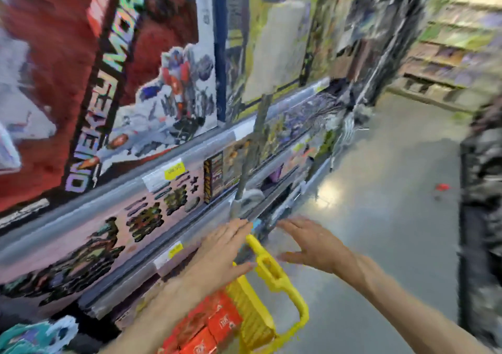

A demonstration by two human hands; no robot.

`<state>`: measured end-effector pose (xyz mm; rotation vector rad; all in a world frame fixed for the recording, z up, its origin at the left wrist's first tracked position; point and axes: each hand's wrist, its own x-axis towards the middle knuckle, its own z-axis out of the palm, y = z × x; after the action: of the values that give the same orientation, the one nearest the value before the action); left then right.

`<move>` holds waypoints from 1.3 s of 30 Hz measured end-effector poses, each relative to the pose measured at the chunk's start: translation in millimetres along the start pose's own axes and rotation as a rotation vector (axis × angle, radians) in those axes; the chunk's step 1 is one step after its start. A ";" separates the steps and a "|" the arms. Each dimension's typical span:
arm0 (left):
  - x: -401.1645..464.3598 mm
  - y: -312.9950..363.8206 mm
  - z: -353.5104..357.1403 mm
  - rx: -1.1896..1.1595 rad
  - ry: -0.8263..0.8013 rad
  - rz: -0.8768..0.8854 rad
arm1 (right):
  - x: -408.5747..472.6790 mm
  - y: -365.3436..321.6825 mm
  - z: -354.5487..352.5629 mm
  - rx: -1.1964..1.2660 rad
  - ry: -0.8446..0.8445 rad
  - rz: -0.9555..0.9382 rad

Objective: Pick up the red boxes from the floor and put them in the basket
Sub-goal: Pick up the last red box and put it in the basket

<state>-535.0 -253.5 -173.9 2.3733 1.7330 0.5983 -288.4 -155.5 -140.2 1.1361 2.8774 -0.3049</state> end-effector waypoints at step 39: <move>912.0 342.3 226.6 -0.098 0.002 0.645 | -144.9 810.5 -259.1 -0.015 0.429 0.807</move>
<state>90.3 517.3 -51.6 2.8369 0.8763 0.7336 379.2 375.6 -8.8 2.4427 2.3860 0.0036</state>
